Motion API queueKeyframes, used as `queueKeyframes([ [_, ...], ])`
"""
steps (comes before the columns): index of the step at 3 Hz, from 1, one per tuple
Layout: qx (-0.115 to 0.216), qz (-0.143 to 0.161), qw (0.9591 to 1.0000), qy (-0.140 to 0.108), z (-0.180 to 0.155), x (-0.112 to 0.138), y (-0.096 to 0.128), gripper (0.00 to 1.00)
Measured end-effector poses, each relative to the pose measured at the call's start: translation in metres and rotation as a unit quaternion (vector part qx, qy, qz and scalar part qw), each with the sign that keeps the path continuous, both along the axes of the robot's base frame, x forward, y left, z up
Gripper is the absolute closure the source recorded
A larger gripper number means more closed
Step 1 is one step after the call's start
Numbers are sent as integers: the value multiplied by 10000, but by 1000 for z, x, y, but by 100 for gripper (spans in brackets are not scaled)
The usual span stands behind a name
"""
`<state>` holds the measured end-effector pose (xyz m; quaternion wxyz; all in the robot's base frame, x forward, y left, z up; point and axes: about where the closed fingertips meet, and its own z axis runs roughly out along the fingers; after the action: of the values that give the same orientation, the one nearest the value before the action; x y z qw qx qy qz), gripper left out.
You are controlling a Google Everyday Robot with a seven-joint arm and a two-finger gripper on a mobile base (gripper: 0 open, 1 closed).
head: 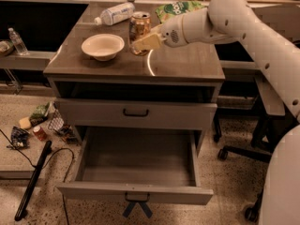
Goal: Move orange can near paper bowl
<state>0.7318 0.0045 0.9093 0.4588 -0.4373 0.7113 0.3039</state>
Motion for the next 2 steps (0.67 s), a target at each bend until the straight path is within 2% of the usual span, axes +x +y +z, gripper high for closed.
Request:
queueKeyframes([
  [1, 98, 304, 9995, -30, 0, -4, 40, 81],
  [2, 69, 416, 9991, -50, -12, -2, 60, 59],
])
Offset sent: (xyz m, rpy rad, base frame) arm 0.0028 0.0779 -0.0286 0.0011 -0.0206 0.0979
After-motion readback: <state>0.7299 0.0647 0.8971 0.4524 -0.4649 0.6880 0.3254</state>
